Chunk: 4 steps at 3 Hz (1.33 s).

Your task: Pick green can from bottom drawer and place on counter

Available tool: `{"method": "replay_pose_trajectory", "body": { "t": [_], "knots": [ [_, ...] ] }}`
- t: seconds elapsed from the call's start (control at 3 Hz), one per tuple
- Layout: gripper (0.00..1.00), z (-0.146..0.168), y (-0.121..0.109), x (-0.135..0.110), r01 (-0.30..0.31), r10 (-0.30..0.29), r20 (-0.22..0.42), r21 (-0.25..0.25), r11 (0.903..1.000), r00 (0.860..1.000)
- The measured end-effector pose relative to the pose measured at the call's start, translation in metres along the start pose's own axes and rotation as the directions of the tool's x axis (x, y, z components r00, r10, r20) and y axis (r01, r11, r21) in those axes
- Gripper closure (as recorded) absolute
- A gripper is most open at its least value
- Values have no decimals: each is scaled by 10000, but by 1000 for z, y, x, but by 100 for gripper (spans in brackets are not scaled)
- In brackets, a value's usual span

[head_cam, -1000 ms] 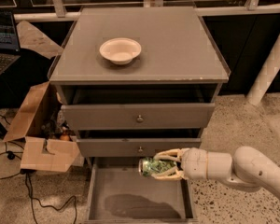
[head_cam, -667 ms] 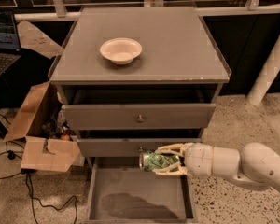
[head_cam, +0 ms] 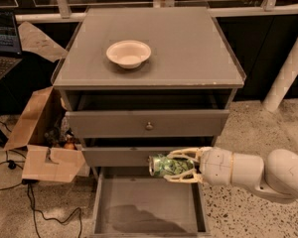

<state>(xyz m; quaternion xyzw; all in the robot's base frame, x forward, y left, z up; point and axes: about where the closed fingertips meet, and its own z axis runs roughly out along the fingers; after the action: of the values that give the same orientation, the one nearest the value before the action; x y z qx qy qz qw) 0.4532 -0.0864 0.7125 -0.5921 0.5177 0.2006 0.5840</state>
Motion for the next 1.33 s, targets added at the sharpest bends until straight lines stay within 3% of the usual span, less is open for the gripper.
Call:
{"method": "replay_pose_trajectory", "body": {
  "t": [0.33,0.67,1.0,1.33],
  "knots": [
    [100,-1,-5,-24,442,-440,331,-61,9990,9985],
    [100,-11,-24,-86,1652,-1647,870,18,9863,9825],
    [100,-15,-51,-146,2884,-2886,1137,184,9573,9507],
    [100,-16,-87,-186,3599,-3659,1222,689,9305,9226]
  ]
}}
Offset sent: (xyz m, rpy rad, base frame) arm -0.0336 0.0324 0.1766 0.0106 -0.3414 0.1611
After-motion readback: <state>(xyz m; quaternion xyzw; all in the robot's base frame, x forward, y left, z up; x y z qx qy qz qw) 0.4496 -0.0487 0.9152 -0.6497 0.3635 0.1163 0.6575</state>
